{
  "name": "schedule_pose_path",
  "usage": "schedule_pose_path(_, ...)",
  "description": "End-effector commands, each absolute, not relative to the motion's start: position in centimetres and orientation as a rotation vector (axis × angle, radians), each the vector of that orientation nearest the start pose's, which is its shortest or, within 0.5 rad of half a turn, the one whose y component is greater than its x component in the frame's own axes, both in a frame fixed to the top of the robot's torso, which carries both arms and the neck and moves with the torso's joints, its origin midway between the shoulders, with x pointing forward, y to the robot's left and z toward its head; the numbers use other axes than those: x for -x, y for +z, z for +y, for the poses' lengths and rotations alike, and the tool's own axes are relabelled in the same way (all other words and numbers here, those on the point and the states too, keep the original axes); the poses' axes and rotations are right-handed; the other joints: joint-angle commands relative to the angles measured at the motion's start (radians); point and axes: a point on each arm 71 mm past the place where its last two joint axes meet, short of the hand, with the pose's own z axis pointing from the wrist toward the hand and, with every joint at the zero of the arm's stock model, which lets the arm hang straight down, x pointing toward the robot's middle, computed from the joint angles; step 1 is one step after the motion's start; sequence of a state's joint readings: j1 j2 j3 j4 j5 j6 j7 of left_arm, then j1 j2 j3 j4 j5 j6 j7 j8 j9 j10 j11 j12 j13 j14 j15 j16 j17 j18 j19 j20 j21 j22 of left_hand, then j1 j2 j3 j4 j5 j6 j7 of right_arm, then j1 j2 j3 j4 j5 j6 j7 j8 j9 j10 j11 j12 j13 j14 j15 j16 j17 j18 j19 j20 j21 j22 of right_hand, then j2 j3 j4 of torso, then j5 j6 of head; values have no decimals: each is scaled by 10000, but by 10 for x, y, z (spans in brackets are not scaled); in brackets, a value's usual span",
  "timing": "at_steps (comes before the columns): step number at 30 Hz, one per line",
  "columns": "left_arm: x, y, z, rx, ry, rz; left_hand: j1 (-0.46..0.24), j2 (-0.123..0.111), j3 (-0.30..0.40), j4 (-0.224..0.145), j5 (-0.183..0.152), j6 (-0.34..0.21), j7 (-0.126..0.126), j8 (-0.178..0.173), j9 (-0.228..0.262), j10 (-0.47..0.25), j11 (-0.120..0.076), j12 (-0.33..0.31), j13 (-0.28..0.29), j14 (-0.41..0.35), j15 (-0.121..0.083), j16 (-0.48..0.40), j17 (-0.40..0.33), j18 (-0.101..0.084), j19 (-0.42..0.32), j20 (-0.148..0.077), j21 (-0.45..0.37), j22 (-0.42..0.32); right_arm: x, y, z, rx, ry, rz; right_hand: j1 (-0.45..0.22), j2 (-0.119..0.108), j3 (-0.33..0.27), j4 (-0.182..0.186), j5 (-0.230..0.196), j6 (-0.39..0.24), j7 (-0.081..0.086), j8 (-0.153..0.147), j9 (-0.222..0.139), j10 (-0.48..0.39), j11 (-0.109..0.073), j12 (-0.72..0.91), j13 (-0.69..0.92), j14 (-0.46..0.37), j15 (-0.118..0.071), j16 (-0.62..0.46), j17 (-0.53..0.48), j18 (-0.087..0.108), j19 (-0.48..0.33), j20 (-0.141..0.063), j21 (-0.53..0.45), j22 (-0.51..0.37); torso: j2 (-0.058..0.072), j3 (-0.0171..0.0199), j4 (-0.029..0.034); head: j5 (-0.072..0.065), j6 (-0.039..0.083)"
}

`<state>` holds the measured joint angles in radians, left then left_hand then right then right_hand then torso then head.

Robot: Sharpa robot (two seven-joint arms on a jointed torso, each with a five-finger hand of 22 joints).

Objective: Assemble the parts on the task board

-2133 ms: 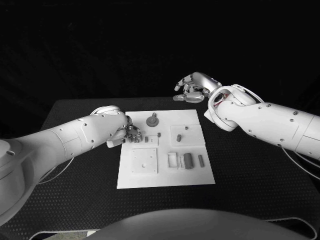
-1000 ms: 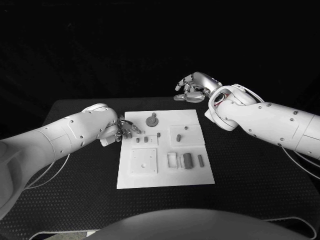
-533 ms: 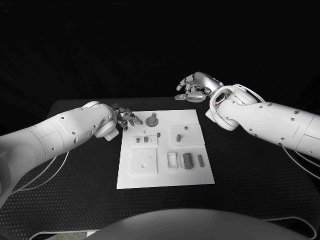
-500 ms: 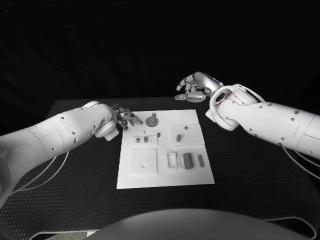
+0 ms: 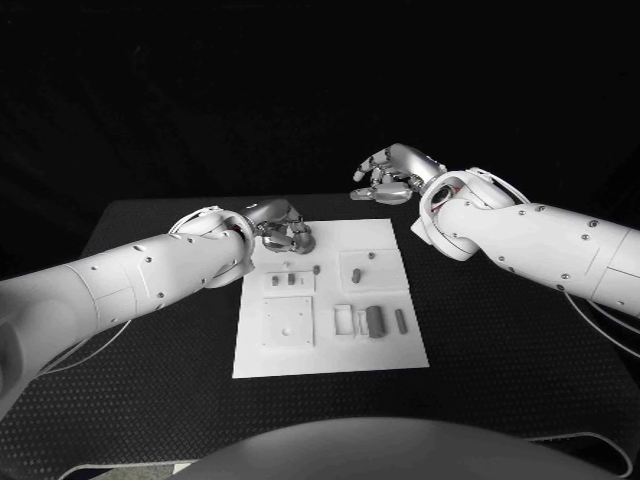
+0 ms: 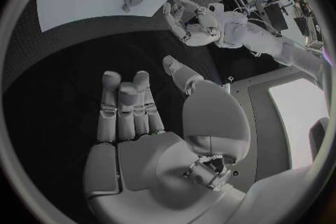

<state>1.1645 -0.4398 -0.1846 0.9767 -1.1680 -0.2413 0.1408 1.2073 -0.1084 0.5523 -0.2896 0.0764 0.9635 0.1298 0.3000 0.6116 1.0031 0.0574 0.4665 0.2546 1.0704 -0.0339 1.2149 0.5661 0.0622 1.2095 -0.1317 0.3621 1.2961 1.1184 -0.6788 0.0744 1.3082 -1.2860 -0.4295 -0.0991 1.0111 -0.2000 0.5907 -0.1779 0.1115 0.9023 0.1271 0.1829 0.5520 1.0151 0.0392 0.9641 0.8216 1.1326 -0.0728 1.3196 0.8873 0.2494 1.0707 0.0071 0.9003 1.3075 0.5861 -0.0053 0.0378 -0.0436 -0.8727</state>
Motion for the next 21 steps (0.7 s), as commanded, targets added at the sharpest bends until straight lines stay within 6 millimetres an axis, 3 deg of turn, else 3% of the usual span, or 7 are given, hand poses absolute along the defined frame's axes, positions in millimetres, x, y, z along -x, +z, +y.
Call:
schedule_pose_path(1,-530,-273,125,-3328,-7814,17481,133,69,21,-11,45,258,-55,-8,-59,467,204,-351,-90,38,0,-86,29,233,29,8,-36,35,-525,-195,-186,-1569,7173,15927,29,46,20,25,11,-178,258,14,-13,-49,6,68,-16,-13,44,-18,-11,124,26,-33,-33,81,3,2,-6,13,1)
schedule_pose_path(13,-520,-296,110,-4244,-7256,17586,167,32,-90,-9,41,504,-102,-138,-248,1026,108,-780,-60,90,-87,-68,168,204,119,-58,-64,109,-525,-196,-185,-1566,7188,15947,32,61,18,21,10,-179,259,15,-15,-49,7,72,-17,-12,45,-17,-11,124,26,-33,-32,83,7,9,-6,-21,1)
schedule_pose_path(21,-517,-309,104,-4318,-7012,17883,71,-40,-203,4,53,496,-83,-210,-309,1064,121,-1005,-61,151,-80,-27,237,203,201,-80,-45,152,-526,-196,-185,-1559,7201,15946,33,68,14,18,8,-177,259,19,-15,-49,7,74,-18,-11,45,-15,-11,124,26,-32,-32,84,3,-15,-5,-47,1)
